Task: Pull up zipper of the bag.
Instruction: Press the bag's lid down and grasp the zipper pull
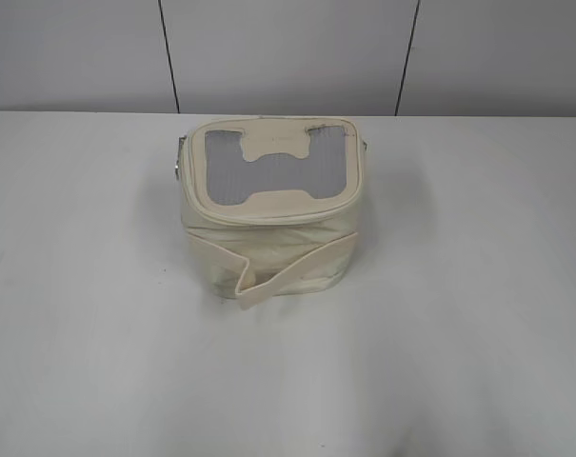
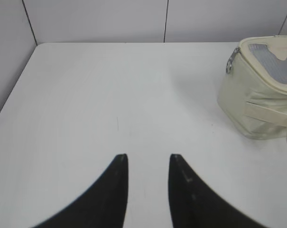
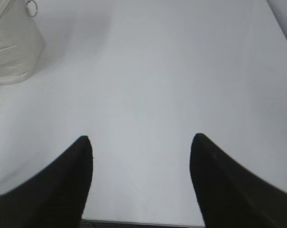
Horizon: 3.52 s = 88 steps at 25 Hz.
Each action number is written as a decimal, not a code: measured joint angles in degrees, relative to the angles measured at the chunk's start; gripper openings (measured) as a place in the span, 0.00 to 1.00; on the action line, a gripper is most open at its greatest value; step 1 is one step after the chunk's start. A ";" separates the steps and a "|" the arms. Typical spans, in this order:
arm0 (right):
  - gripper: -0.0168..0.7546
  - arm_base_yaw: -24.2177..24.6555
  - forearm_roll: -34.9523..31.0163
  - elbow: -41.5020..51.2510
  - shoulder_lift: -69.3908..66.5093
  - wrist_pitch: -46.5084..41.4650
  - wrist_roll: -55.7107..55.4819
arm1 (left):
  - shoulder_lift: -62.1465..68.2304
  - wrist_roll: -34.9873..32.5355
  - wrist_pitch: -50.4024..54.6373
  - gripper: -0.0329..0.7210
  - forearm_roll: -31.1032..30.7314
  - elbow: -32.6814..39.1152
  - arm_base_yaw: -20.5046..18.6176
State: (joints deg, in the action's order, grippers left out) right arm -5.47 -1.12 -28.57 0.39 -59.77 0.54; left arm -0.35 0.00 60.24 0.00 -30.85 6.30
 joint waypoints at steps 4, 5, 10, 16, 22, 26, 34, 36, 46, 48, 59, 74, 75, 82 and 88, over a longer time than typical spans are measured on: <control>0.62 0.00 -10.36 -0.87 -5.96 3.89 4.48 | 0.00 0.00 0.00 0.35 0.00 0.00 0.00; 0.60 0.00 -14.31 -1.19 -9.39 6.17 7.62 | 0.00 0.00 0.00 0.35 0.00 0.00 0.00; 0.56 0.00 -35.69 -6.77 -38.45 20.15 34.04 | 0.00 0.00 0.00 0.35 0.00 0.00 0.00; 0.55 -1.17 -54.93 -28.39 -75.99 21.94 63.95 | 0.00 0.00 0.00 0.35 0.00 0.00 0.00; 0.55 -7.58 -56.27 -55.72 -103.85 10.86 66.84 | 0.00 0.00 -0.04 0.35 0.00 0.00 0.00; 0.55 -11.57 -55.68 -72.80 -116.78 2.89 62.92 | 0.00 0.00 -0.04 0.35 0.00 0.00 0.00; 0.55 -16.47 -51.00 -99.88 -136.29 -8.60 54.83 | 0.00 0.00 -0.04 0.35 0.00 0.00 0.00; 0.55 -16.99 -51.00 -102.96 -139.16 -8.85 54.15 | 0.00 0.00 -0.04 0.35 0.00 0.00 0.00; 0.38 -17.67 -49.96 -104.53 -144.98 -9.26 53.12 | 0.40 0.00 -0.07 0.35 0.00 0.00 0.00; 0.17 -17.82 -49.63 -104.58 -144.98 -9.26 53.12 | 2.55 0.00 -0.63 0.35 0.00 -0.21 0.00; 0.09 -17.90 -49.29 -104.58 -144.98 -9.41 52.43 | 45.23 -34.11 -27.52 0.35 40.95 -8.94 5.12; 0.09 -17.90 -49.35 -104.58 -144.98 -9.49 51.23 | 99.96 -88.82 -20.43 0.39 68.95 -28.62 -3.76; 0.09 -17.90 -49.35 -104.58 -144.98 -9.49 51.18 | 100.96 -89.45 -22.31 0.39 68.17 -28.62 -2.49; 0.09 -17.90 -49.35 -104.58 -144.98 -9.49 50.21 | 105.31 -92.12 -30.21 0.40 62.20 -28.62 5.36; 0.09 -17.90 -49.35 -104.58 -144.98 -9.56 49.90 | 105.35 -92.30 -33.74 0.48 61.98 -28.62 8.26</control>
State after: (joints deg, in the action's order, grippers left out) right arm -23.36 -50.47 -133.15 -144.60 -69.33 50.45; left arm 105.00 -92.30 26.51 61.98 -59.48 14.56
